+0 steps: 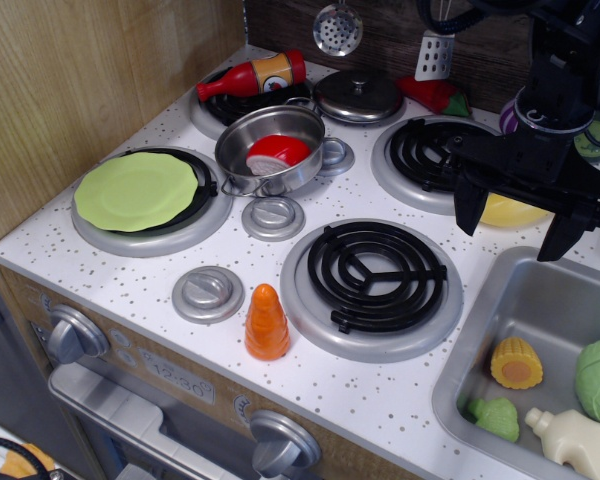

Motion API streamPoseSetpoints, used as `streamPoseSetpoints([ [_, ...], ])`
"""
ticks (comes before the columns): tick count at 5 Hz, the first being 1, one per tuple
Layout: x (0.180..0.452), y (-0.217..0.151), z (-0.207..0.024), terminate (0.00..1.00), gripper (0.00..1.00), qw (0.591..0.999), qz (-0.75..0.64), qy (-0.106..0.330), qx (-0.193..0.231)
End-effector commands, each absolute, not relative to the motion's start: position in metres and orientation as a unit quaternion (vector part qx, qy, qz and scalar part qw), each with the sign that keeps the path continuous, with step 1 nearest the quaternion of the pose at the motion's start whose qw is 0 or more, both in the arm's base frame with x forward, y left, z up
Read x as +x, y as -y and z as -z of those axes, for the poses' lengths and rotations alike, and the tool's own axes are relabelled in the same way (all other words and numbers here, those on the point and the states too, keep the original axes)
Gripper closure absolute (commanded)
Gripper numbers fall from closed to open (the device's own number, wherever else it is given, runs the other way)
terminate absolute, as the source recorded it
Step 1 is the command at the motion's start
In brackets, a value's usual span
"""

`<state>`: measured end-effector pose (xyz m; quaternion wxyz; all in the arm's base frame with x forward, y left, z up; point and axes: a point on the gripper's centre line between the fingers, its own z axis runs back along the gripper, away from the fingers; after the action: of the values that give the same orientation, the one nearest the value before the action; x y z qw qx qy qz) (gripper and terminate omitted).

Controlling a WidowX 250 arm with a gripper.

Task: Take sushi out of pan

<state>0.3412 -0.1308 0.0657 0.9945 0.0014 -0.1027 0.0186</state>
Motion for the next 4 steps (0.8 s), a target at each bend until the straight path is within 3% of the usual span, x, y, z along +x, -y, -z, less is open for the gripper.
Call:
streamPoseSetpoints([
  [1,0.341,0.131,-0.066,0.0,0.0,0.995,-0.019,0.103,0.001],
  [3,0.316,0.061,-0.083,0.0,0.0,0.979,0.165,0.097,0.066],
  [4,0.321,0.013,-0.096,0.0,0.0,0.96,0.252,0.096,0.078],
])
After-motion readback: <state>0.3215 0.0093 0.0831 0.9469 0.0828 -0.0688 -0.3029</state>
